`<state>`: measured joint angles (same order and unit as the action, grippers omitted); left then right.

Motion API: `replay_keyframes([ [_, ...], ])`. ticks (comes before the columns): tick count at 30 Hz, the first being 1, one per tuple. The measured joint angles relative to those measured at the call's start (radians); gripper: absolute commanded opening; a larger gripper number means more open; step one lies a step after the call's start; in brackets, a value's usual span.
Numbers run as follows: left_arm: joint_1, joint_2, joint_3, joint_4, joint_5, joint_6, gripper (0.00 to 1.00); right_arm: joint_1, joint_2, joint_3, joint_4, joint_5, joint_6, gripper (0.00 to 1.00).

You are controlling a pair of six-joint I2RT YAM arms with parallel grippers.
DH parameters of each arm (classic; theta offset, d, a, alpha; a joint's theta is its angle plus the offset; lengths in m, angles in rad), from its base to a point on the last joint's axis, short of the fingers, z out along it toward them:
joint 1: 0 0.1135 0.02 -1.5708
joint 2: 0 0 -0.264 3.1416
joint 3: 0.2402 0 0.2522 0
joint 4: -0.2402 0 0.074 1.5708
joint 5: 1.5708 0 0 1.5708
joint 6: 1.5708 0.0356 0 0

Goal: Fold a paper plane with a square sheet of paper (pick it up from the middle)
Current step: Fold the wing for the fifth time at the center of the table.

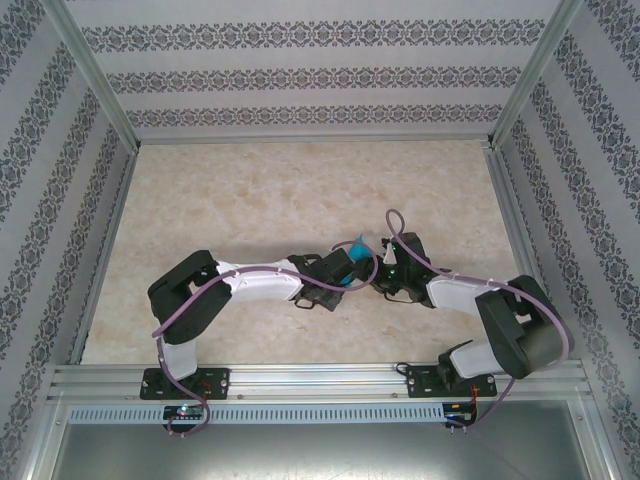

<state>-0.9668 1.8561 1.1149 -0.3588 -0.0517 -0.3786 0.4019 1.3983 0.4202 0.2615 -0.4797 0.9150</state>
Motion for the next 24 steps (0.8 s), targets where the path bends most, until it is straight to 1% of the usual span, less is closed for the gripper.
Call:
replay_keyframes([
  [4, 0.005, 0.0, 0.0, 0.003, 0.012, 0.04, 0.1, 0.0, -0.006, -0.018, 0.045, -0.005, 0.041, 0.42],
  [9, 0.007, 0.0, -0.002, 0.01, 0.018, 0.082, 0.1, 0.002, 0.04, -0.019, 0.132, -0.022, 0.098, 0.4],
  [13, 0.007, -0.002, -0.005, 0.015, 0.018, 0.105, 0.1, 0.011, 0.072, -0.019, 0.164, -0.031, 0.121, 0.39],
  [17, 0.007, -0.004, -0.01, 0.023, 0.017, 0.122, 0.1, 0.015, 0.102, -0.019, 0.208, -0.042, 0.144, 0.31],
  [20, 0.007, -0.004, -0.011, 0.027, 0.015, 0.139, 0.1, 0.017, 0.118, -0.019, 0.241, -0.05, 0.162, 0.23],
  [24, 0.007, -0.004, -0.013, 0.032, 0.009, 0.165, 0.1, 0.022, 0.128, -0.016, 0.249, -0.053, 0.158, 0.09],
])
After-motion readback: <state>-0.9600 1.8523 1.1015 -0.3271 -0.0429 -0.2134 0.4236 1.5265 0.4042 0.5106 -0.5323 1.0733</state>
